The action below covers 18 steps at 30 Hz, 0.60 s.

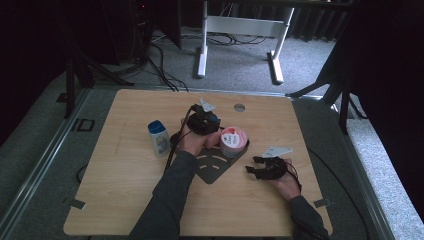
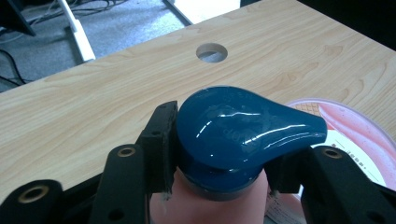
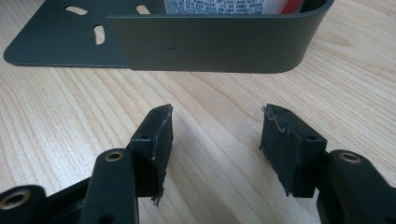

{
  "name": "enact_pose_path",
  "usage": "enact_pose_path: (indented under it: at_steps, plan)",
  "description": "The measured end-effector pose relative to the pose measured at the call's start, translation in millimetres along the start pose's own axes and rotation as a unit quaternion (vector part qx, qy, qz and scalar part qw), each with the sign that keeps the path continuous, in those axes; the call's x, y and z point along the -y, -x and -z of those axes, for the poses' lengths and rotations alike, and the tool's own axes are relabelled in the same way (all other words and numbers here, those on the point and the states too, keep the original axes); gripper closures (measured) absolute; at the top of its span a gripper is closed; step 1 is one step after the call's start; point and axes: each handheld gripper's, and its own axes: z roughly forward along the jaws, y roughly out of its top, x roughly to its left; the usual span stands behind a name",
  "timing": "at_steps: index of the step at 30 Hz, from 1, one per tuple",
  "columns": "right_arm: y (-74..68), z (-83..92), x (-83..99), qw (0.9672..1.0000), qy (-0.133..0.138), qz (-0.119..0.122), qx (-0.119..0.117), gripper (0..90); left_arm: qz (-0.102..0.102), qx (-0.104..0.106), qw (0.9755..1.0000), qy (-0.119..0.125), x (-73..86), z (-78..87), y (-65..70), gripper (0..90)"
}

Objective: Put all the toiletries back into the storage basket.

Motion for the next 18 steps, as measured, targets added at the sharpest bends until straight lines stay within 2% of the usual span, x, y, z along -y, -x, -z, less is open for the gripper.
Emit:
enact_pose_path:
  at_steps: [2, 7, 18]
  plan:
    - [0.1, 0.0, 0.0, 1.0, 0.0, 0.0, 0.0, 43.4, -0.005, 0.0, 1.0, -0.001, 0.6, -0.1, 1.6, 44.0]
    - [-0.1, 0.0, 0.0, 1.0, 0.0, 0.001, 0.0, 43.3, -0.001, 0.003, 1.0, -0.002, 0.4, 1.7, 0.9, 38.3]
    - [-0.1, -0.1, 0.0, 1.0, 0.0, 0.001, 0.0, 43.3, 0.003, 0.005, 1.0, 0.004, 6.0, 17.0, -6.5, 35.8]
